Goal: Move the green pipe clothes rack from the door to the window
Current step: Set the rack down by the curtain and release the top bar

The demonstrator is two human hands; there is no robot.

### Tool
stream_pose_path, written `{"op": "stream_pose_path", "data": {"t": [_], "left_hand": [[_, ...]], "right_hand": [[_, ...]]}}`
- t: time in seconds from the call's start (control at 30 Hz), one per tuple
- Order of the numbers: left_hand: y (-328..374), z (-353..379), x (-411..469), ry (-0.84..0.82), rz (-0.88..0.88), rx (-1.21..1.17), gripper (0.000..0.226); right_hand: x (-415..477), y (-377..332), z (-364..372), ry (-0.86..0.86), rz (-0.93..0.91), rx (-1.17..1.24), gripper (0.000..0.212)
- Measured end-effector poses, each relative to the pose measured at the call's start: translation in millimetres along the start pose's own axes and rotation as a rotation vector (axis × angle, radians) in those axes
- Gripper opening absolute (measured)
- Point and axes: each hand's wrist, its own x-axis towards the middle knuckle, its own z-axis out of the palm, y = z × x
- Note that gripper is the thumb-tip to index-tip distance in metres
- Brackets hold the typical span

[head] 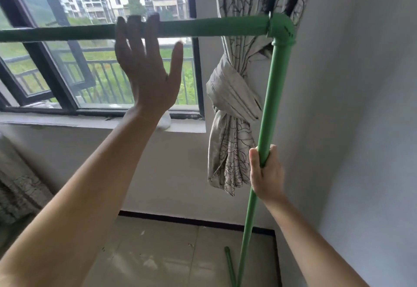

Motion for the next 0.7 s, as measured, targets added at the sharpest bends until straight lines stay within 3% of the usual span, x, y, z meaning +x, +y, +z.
{"op": "stream_pose_path", "data": {"t": [0.1,0.27,0.47,0.7], "left_hand": [[0,12,0,0.071,-0.011,-0.043,0.054],[-5,18,3,0.067,-0.008,-0.071,0.052],[-26,36,18,-0.238,0.093,-0.009,0.061],[-28,56,25,-0.337,0.174,-0.044,0.064]], "right_hand": [[-22,33,1,-0.044,-0.116,-0.255,0.057],[-25,46,16,-0.065,-0.059,-0.331,0.062],[24,29,32,-0.053,0.091,-0.403,0.043],[57,40,38,-0.152,0.182,-0.458,0.043]]}}
